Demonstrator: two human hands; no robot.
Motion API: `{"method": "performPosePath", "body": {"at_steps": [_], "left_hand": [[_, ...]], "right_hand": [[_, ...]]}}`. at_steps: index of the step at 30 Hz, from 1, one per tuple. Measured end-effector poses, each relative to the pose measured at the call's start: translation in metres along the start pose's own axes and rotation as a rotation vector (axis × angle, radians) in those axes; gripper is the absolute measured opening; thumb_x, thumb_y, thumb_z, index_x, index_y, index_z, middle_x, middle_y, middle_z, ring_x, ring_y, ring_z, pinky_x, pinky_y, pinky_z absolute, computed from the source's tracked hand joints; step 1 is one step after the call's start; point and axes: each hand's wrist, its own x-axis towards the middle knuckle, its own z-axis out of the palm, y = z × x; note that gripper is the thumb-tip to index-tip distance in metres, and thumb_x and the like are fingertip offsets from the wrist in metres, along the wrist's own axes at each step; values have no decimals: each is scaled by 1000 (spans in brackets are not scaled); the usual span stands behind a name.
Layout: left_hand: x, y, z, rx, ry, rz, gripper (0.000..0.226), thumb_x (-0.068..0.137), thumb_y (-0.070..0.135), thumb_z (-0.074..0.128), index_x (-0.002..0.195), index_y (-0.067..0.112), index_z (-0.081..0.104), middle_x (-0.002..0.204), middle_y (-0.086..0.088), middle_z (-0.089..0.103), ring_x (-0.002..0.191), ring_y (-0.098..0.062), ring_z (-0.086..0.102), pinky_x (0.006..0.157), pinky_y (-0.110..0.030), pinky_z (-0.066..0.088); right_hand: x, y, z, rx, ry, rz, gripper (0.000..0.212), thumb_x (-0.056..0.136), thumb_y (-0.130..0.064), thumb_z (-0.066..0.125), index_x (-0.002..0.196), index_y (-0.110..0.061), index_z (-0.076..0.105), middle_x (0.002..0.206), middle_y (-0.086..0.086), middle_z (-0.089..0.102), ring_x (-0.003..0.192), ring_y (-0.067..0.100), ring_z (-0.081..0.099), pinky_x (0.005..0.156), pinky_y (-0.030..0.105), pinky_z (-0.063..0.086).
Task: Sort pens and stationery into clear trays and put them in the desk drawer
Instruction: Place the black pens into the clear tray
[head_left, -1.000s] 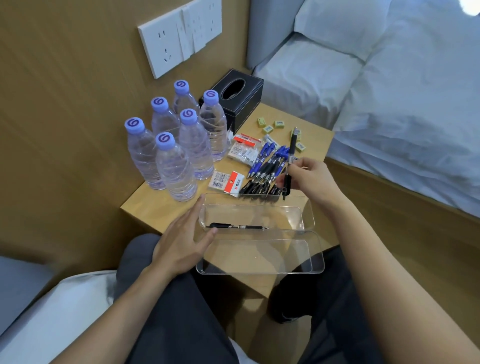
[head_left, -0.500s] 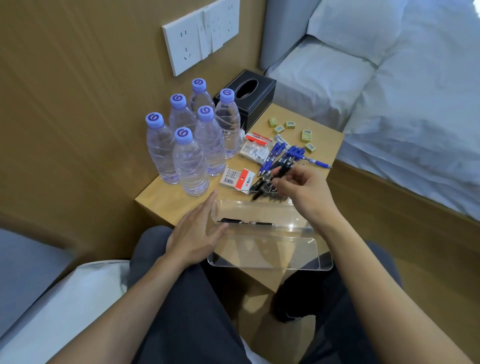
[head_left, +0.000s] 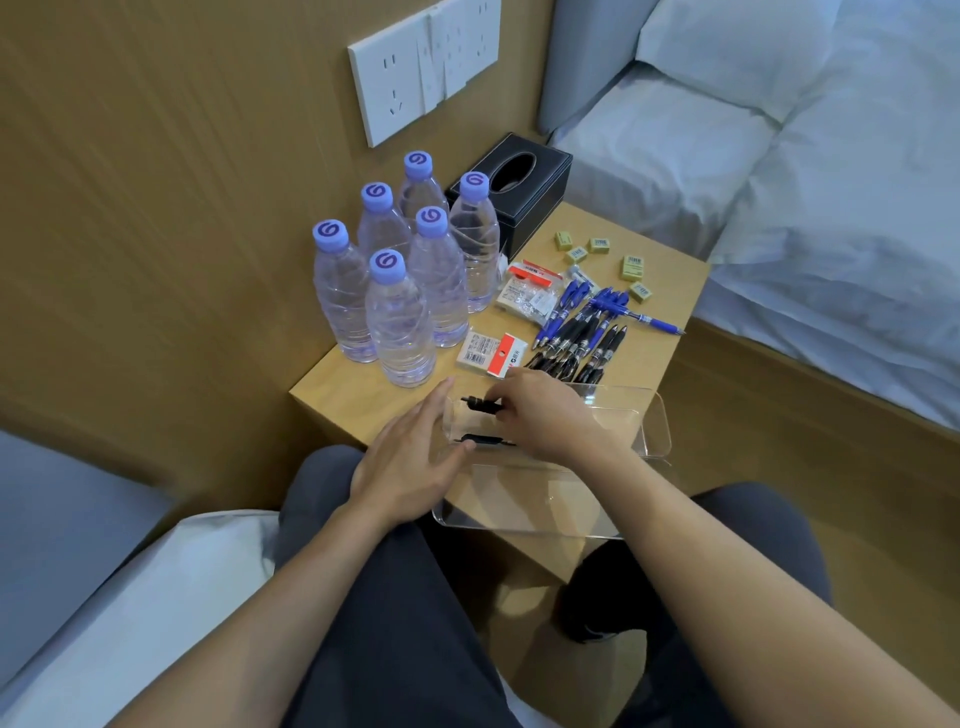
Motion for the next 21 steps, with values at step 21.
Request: {"method": "performPosePath", "body": {"at_steps": [21], "left_hand": [[4, -4, 3, -3, 21, -5, 78, 92, 57, 56, 155, 47, 10, 151, 12, 48, 139, -14, 43, 112, -38, 36]], "right_hand": [[-12, 15, -21, 337, 177, 122, 26, 93, -12, 52, 95, -17, 78, 92, -4, 74, 84, 13, 66, 77, 35, 57]]}}
